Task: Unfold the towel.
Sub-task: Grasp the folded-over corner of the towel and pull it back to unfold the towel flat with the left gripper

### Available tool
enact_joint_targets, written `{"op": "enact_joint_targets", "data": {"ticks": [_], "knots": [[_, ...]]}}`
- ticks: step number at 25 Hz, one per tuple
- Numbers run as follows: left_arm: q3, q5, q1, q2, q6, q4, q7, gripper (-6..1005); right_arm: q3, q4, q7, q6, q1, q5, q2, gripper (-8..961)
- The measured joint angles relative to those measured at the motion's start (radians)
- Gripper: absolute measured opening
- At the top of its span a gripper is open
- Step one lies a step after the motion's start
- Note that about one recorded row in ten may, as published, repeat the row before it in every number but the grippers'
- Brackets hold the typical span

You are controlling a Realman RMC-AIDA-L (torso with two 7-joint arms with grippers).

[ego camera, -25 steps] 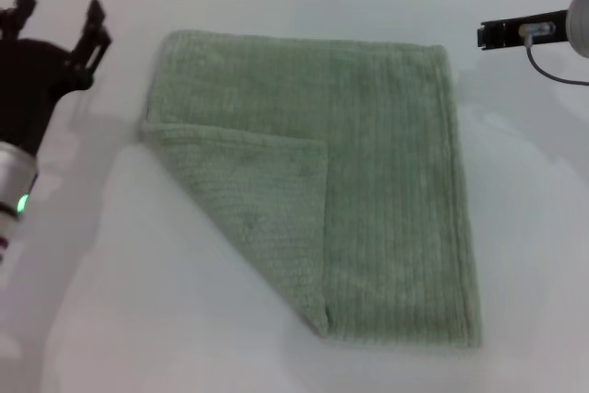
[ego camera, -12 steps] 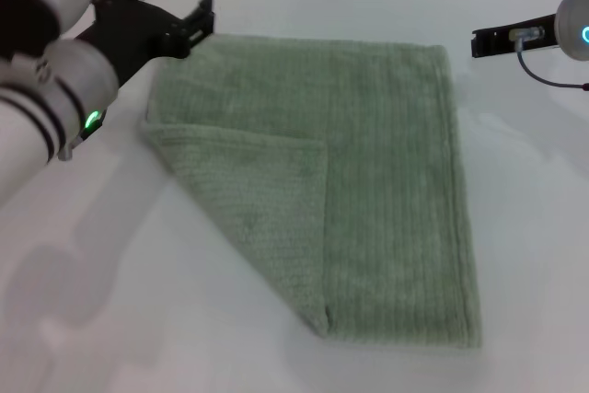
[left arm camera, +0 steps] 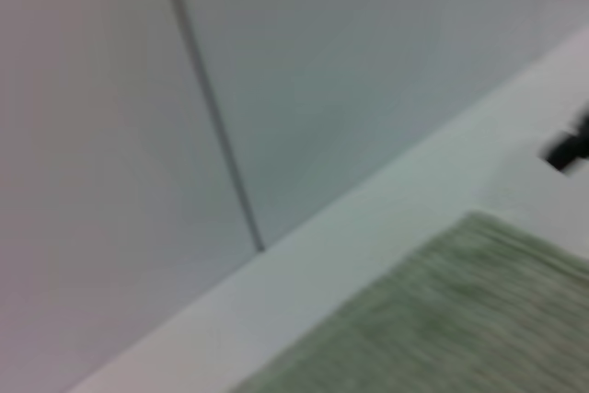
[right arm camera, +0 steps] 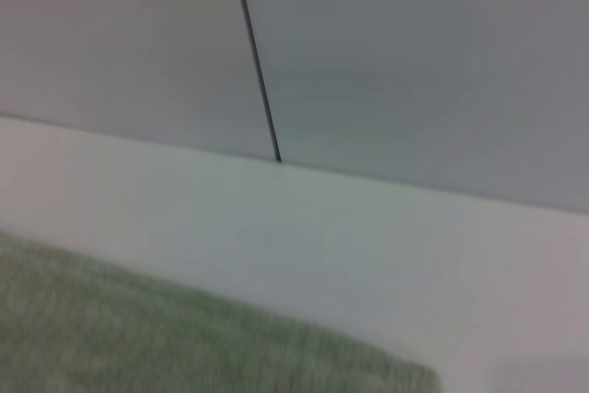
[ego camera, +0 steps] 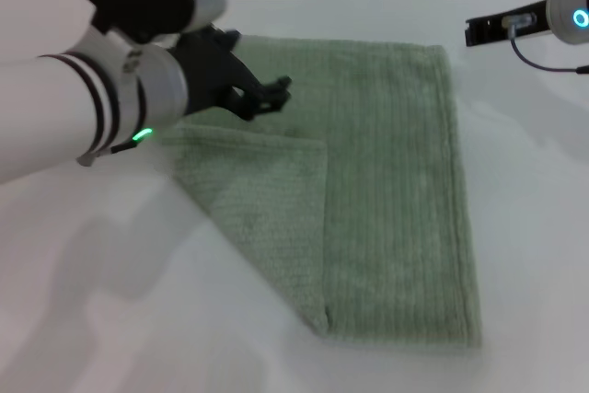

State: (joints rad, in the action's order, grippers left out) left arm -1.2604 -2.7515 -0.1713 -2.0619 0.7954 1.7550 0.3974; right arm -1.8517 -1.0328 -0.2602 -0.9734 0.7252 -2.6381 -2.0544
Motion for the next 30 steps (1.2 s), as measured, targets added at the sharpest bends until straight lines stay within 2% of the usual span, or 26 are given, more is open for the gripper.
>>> {"op": "enact_joint_targets", "data": {"ticks": [3,9,15,18,22,23,30], "knots": [[0.000,0.022,-0.046,0.000,0.066,-0.011,0.010,739,0.005,-0.014,-0.035,0.020,0.000,0.005,0.000,-1],[-0.003,0.026,-0.063,-0.001,0.073,-0.035,0.008,725,-0.002,-0.012,-0.083,0.056,-0.016,0.030,-0.017,-1],[-0.009,0.031,-0.065,-0.002,0.077,-0.025,0.005,712,-0.013,-0.008,-0.050,0.024,-0.004,0.030,-0.014,-1],[-0.010,0.034,-0.072,0.000,0.079,-0.031,0.017,705,-0.027,0.019,-0.052,-0.037,0.029,0.031,-0.007,-1],[-0.017,0.065,-0.116,0.000,0.128,-0.072,0.062,696,-0.037,0.052,-0.053,-0.073,0.064,0.031,-0.005,-1],[-0.029,0.095,-0.146,0.000,0.155,-0.098,0.079,694,-0.037,0.063,-0.054,-0.079,0.076,0.030,-0.005,0],[-0.092,0.160,-0.184,-0.002,0.158,-0.182,0.117,678,-0.034,0.065,-0.054,-0.076,0.080,0.032,-0.004,0]]}}
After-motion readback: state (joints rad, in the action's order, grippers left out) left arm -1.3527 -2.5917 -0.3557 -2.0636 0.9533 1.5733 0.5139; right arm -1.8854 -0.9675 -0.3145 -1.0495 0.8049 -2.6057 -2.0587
